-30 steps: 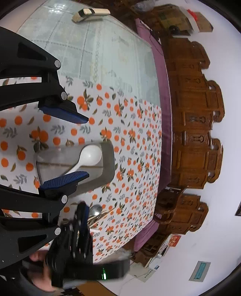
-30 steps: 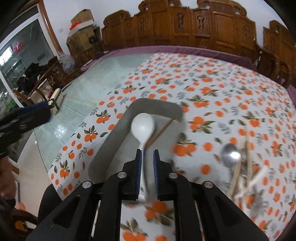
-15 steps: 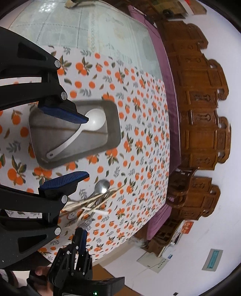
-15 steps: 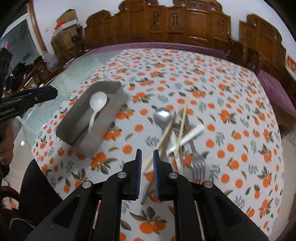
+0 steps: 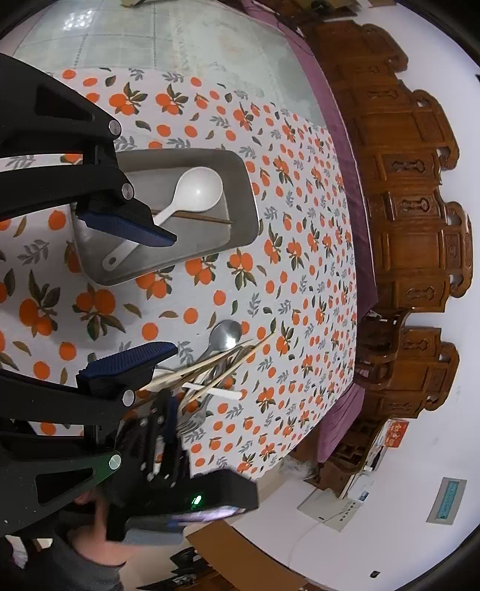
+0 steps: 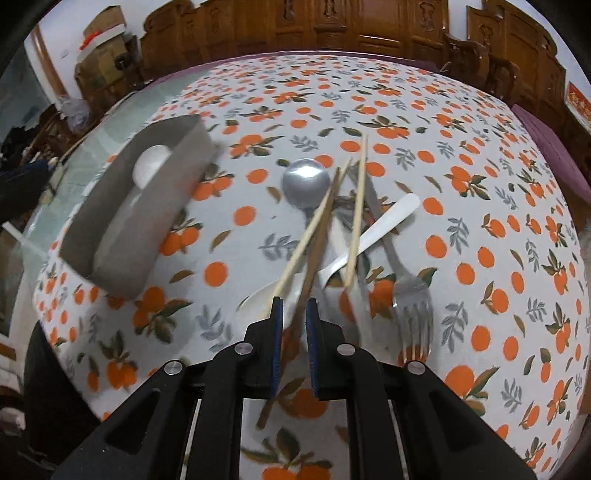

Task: Organize utensils
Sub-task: 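Grasp a wooden chopstick from the pile with the right tool, then grasp another wooden chopstick with the left tool while the right tool holds its chopstick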

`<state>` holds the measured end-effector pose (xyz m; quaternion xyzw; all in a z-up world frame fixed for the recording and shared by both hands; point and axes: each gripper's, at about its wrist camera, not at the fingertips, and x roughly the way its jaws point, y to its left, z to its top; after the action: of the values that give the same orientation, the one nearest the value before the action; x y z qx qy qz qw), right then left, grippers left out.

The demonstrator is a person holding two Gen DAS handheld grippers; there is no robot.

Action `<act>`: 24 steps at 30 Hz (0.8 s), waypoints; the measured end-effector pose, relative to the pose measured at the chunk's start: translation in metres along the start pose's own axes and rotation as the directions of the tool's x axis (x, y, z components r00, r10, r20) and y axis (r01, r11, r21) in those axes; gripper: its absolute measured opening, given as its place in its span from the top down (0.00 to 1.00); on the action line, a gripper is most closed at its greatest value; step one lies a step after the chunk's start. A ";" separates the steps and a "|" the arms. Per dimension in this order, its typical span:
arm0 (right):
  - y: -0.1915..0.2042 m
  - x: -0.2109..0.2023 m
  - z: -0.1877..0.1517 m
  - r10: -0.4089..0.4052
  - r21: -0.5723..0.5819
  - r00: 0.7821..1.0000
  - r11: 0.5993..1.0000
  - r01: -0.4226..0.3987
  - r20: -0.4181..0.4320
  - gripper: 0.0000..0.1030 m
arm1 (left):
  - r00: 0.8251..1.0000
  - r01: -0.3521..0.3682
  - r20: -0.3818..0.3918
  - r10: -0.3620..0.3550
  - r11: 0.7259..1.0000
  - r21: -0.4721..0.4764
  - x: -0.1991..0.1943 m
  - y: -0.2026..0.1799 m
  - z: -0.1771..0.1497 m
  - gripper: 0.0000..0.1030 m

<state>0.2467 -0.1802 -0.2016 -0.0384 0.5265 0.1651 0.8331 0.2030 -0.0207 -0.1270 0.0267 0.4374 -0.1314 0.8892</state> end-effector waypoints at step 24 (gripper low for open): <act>-0.020 -0.038 0.003 0.050 0.052 0.996 0.997 -0.053 0.071 0.94 | 0.998 0.033 -0.053 -0.033 0.999 0.001 0.035 -0.024 0.003 0.50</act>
<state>0.2409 -0.2077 -0.1682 0.0035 0.5021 0.1735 0.8472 0.2201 -0.0517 -0.1512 0.0235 0.4610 -0.1458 0.8750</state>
